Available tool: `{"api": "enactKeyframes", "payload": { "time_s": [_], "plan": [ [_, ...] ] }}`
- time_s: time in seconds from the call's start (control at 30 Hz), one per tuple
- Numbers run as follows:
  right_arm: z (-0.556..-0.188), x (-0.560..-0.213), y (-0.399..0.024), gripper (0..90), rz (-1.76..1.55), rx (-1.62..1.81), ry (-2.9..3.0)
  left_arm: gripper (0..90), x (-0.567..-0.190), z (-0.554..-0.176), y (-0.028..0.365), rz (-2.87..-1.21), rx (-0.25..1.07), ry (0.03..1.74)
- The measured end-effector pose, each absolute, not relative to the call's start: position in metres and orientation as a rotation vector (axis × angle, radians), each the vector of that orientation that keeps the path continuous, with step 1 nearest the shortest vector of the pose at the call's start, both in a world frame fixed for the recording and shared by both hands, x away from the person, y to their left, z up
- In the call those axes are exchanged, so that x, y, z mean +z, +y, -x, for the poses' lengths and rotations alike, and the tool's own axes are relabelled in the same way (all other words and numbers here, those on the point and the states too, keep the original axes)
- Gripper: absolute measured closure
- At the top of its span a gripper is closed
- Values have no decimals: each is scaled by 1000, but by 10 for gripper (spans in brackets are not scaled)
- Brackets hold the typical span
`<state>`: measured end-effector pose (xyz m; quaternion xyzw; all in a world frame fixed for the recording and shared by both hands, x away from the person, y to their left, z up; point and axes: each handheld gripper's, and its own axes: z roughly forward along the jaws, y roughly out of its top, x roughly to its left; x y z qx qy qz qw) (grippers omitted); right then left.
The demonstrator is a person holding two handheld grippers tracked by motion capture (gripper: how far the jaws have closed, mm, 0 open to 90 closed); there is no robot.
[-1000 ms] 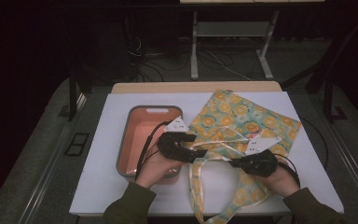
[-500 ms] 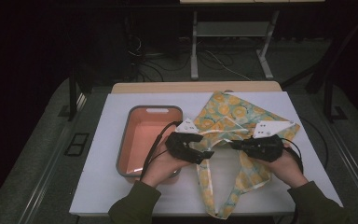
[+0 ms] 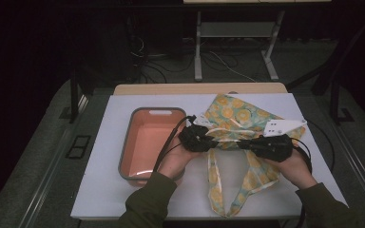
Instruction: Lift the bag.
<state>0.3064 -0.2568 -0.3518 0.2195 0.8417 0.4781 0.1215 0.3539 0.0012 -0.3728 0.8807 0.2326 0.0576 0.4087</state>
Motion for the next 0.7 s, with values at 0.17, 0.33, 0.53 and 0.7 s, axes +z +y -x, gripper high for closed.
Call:
{"api": "enactKeyframes", "payload": {
  "time_s": [0.17, 0.33, 0.53, 0.7],
  "plan": [
    [-310, -355, -257, 849, -673, 1368, 2465, 892, -368, -354, 8, -2173, 151, 618],
    [-308, -371, -257, 739, -726, 1255, 2535, 894, -364, -356, 16, -2128, 150, 654],
    [-301, -393, -262, 699, -774, 1095, 2607, 894, -361, -358, 24, -2105, 157, 680],
    [-305, -396, -271, 889, -790, 1094, 2590, 894, -360, -357, 26, -2095, 177, 680]
  ]
}}
